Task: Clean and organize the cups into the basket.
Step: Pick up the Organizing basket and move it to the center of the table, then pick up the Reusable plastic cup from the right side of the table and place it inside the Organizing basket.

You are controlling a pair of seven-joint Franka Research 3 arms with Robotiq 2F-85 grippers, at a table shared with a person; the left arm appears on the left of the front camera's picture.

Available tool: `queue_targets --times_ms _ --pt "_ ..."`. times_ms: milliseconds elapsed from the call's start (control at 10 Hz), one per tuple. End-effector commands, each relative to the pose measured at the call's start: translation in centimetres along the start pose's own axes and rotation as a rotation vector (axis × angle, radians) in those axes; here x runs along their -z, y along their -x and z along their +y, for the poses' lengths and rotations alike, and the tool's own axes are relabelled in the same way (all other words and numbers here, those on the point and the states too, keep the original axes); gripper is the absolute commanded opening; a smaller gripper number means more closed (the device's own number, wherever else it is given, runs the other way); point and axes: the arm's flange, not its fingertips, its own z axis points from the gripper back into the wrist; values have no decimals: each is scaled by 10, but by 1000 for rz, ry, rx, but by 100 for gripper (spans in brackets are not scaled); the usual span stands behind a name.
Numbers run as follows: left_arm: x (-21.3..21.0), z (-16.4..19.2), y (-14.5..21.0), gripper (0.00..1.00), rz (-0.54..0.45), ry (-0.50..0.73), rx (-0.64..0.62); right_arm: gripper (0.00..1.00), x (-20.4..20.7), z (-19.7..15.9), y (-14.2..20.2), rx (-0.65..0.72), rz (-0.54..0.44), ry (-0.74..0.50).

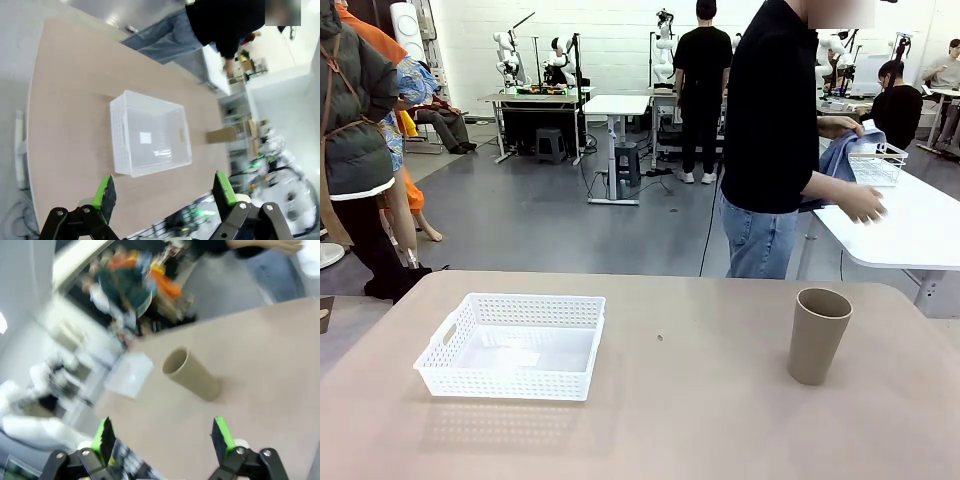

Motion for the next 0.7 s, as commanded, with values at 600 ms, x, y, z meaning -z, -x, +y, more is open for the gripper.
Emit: queue_targets --times_ms 600 --pt "149 -155 57 100 520 -539 420 100 139 8 4 -685 423 -147"
